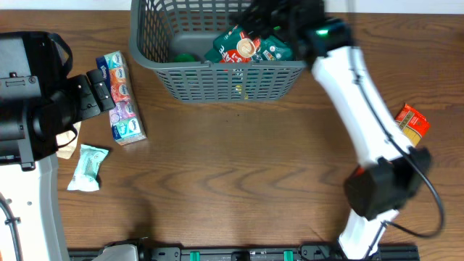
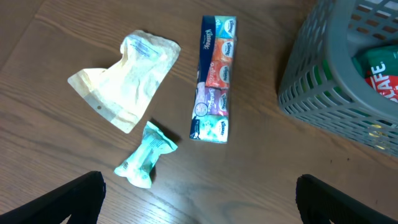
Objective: Pack container
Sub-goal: 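Carry the jar over the basket and release it inside, then lower the right gripper onto the spaghetti pack and grasp it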
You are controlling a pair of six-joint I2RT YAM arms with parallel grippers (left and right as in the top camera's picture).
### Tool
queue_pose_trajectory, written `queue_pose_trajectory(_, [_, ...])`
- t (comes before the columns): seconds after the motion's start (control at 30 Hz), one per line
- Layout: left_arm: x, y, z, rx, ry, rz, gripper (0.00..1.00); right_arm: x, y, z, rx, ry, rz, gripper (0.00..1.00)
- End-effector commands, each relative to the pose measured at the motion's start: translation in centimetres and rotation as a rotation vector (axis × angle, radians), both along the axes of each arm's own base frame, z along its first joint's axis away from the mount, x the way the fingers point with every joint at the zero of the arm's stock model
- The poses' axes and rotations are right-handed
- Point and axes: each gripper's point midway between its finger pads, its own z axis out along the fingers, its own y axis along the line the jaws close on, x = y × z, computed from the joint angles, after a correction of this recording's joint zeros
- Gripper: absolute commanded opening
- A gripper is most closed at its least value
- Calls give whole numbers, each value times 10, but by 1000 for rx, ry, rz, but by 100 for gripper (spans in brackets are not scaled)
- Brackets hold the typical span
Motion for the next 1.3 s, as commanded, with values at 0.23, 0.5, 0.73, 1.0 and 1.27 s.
queue_pose_trajectory(0.23, [0, 2, -2, -6, 3, 14, 99, -64, -232, 35, 378, 273, -763, 99])
queue_pose_trajectory(0.5, [0, 2, -2, -6, 2, 14, 99, -177, -322, -49, 340, 735, -1244, 99])
queue_pose_trajectory(0.73, [0, 2, -2, -6, 3, 14, 99, -240, -338, -91, 324, 1019, -1376, 99])
queue_pose_trajectory(1.0, [0, 2, -2, -5, 3, 14, 99, -252, -341, -173, 296, 1155, -1402, 99])
queue_pose_trajectory(1.27, [0, 2, -2, -5, 4, 14, 99, -264, -364, -230, 334, 1150, -1470, 99])
